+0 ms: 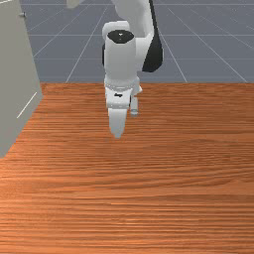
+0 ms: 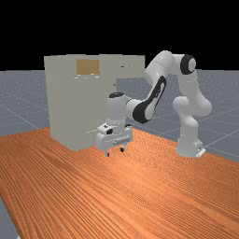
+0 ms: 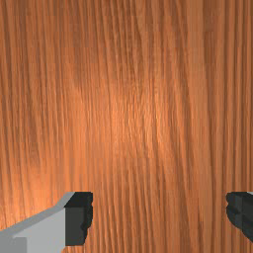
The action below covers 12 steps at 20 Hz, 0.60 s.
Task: Close the drawer
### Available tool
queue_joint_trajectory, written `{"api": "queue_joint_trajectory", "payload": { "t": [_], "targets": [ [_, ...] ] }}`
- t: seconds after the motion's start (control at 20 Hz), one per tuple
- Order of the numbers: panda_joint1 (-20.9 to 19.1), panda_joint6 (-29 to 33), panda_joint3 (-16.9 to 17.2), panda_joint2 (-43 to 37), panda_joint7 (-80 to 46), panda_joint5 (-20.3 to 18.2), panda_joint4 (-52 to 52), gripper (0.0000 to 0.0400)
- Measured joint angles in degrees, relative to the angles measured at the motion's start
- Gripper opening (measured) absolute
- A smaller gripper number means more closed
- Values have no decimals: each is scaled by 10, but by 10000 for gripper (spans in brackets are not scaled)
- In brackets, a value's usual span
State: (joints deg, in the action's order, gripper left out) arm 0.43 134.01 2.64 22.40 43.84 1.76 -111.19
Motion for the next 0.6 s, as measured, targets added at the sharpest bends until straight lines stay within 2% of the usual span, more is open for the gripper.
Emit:
{"api": "queue_joint_trajectory", "payload": {
  "t": [0.05, 0.1, 0.15, 0.2, 0.3, 0.35, 0.5, 0.55, 0.6],
  "targets": [
    [0, 0, 0, 0, 0, 0, 0, 243],
    [0, 0, 0, 0, 0, 0, 0, 148],
    [0, 0, 0, 0, 0, 0, 0, 90],
    [0, 0, 0, 0, 0, 0, 0, 54],
    [0, -10, 0, 6, 0, 0, 8, 20],
    [0, 4, 0, 1, -3, 0, -4, 12],
    [6, -25, 6, -15, -38, -2, 2, 3],
    [-15, -40, -13, -23, 31, -44, 7, 2],
    [5, -24, 6, -50, -42, -3, -29, 1]
  ]
}}
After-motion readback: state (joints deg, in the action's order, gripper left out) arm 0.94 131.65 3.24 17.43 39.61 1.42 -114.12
